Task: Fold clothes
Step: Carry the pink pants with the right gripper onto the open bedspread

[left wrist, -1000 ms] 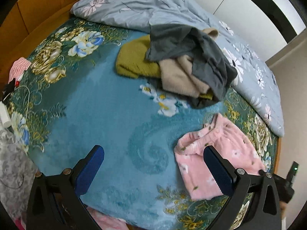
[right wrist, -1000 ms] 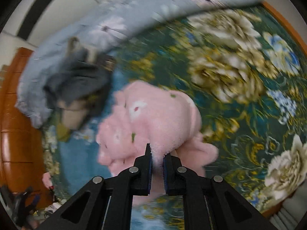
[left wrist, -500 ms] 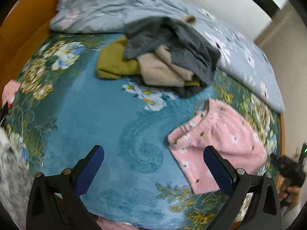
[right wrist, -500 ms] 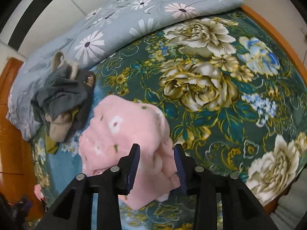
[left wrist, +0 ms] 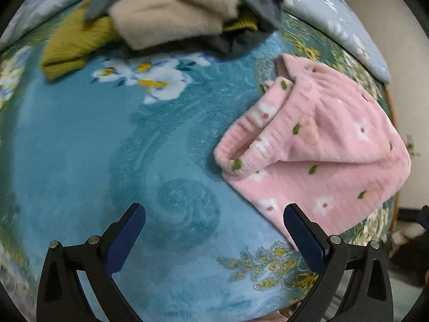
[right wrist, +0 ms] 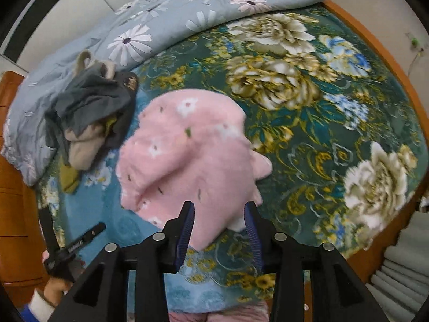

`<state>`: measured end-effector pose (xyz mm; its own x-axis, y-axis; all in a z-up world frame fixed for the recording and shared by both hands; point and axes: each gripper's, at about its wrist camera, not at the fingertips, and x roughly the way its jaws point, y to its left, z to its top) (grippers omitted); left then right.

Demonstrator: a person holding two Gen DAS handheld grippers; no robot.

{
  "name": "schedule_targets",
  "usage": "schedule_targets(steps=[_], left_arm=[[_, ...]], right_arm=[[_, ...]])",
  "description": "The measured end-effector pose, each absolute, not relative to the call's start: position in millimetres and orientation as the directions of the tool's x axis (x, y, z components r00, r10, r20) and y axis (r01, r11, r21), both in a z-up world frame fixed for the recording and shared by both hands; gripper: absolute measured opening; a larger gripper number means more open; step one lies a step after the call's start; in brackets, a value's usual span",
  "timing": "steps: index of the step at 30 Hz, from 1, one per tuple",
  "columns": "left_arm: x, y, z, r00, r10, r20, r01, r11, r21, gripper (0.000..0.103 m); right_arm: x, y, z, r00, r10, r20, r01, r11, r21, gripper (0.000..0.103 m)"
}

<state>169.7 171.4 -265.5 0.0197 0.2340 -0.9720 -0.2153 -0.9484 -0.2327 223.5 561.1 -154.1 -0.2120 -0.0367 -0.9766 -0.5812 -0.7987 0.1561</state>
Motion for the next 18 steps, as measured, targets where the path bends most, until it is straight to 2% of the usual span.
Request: schedule_targets(steps=[5,10,14,16,18], left_arm=[[151,191,-295,0.074,0.246,-0.966,-0.368,-0.894,-0.256,0.102],[138,217,-319,0.124,0.225,-0.966,-0.532,-0.807,-0.256,0.101],[128,228,-333,0.165,0.227,-0.960,-0.609,-0.742,-0.281,0.085],[123,234,-339,0.186,0.227,-0.956,-0.644,-0.707,-0.293,0.080],[118,239,-346,0.206,0.225,-0.952,-0.677,-0.670,-0.305,0.068]], right_arm=[[245,553,-153,-0.144,-0.010,-0.990,-0.661,-0.743,0.104,0.042],[249,544,-153,-0.060,0.022,-0.998,-0.667,-0.745,0.024,0.042],[240,539,-149,-0.031,0.043,-0.999,-0.654,-0.757,-0.012,0.042],[233,538,-148,-0.026,0.047,-0.999,-0.641,-0.767,-0.019,0.042],[226,538,-148,-0.017,0.050,-0.999,-0.629,-0.777,-0.028,0.042]])
